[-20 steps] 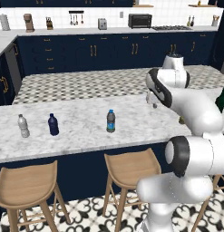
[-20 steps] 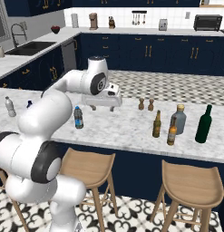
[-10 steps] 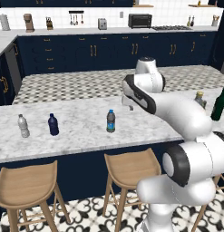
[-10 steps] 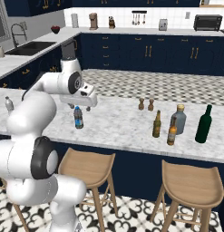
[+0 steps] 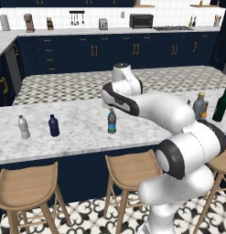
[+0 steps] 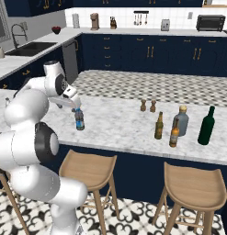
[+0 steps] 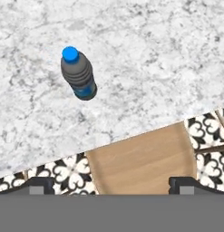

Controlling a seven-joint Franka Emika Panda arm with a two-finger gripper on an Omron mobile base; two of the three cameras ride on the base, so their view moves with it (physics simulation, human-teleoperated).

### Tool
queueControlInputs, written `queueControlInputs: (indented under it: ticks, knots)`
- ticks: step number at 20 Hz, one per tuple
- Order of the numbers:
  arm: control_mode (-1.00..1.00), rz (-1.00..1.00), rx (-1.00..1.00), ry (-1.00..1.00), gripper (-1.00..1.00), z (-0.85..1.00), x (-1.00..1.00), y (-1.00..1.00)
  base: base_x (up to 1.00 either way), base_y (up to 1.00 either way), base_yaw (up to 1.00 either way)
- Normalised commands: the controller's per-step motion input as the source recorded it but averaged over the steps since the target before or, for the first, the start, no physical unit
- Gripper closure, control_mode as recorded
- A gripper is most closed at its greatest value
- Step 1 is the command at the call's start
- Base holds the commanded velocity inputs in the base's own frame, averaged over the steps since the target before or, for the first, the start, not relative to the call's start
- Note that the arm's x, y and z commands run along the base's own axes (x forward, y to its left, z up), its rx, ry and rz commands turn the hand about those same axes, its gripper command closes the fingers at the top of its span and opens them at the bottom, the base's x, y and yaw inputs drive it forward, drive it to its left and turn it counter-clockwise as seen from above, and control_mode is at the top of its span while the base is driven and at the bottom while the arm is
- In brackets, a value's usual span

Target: Move the plastic bottles in the middle to the plastics group, and the glass bottles in the middle to the glass group.

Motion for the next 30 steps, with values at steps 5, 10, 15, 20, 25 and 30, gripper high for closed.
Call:
queueControlInputs:
  ticks: [5,10,15,20,25,30]
  knots:
    - [-1.00,-0.01,0.00,0.00,-1.00,-0.24,0.68,0.17,0.00,0.00,0.00]
    - [-1.00,0.03,0.00,0.05,-1.00,-0.30,0.67,-0.05,0.00,0.00,0.00]
    - [-1.00,0.09,0.00,0.09,-1.00,-0.31,0.52,-0.06,0.00,0.00,0.00]
    - [-1.00,0.12,0.00,0.04,-1.00,-0.34,0.39,0.00,0.00,0.00,0.00]
    - [-1.00,0.12,0.00,0.02,-1.00,-0.30,0.46,0.00,0.00,0.00,0.00]
    - [-1.00,0.12,0.00,0.00,-1.00,-0.25,0.29,0.00,0.00,0.00,0.00]
